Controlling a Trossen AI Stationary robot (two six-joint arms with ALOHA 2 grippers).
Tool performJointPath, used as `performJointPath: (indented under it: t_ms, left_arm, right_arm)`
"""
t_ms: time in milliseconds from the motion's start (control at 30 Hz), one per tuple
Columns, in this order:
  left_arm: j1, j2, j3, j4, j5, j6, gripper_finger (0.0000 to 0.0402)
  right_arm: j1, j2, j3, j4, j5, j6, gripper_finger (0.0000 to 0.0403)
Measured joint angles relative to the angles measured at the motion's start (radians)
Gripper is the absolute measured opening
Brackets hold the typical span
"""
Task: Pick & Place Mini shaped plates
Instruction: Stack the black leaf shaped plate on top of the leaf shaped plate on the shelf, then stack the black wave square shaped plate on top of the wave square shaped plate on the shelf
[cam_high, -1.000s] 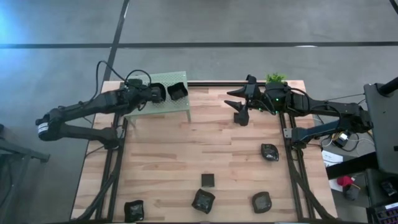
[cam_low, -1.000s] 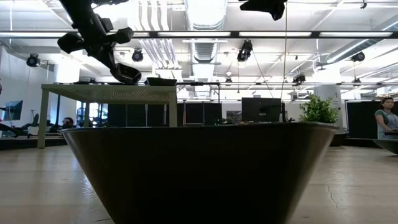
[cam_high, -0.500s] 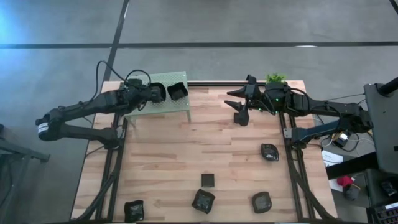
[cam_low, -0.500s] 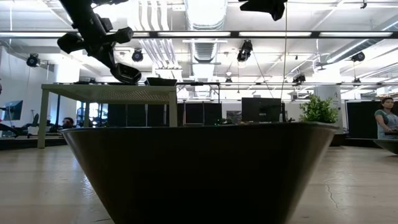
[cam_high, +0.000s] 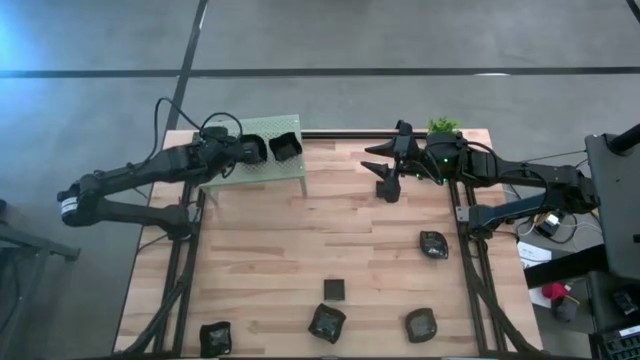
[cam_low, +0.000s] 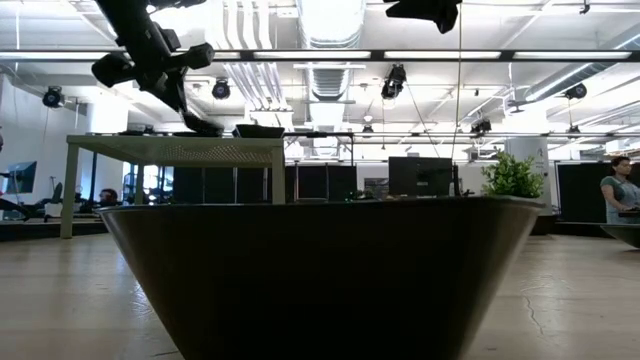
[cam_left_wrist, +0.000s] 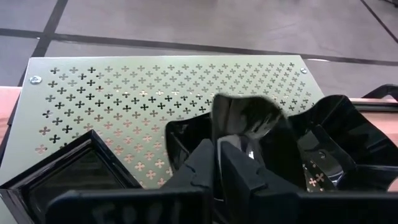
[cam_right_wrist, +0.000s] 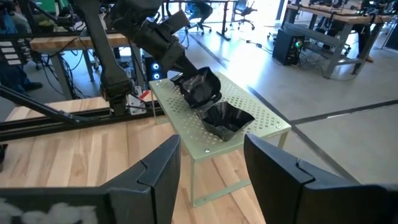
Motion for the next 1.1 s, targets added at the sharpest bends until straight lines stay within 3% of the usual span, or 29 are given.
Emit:
performJointPath:
  t_ms: [267, 667, 900, 1100]
  left_arm:
    - [0.003, 0.0, 0.0, -0.001, -0.002, 0.025, 0.0075]
    - [-0.025, -0.04, 0.031, 0.003, -0.001, 0.252, 0.0078]
    - [-0.157, -0.04, 0.044, 0.07, -0.006, 0.367, 0.0057]
    - [-0.355, -0.031, 0.035, 0.114, -0.091, 0.408, 0.0033]
  right_arm:
    - [0.0, 0.0, 0.0, 0.0, 0.0, 0.004, 0.0173]
    - [0.0, 0.0, 0.0, -0.004, 0.0, 0.003, 0.0167]
    - [0.0, -0.001, 0.0, -0.058, 0.002, 0.001, 0.0135]
    - [0.0, -0.001, -0.003, -0.081, 0.002, 0.003, 0.0086]
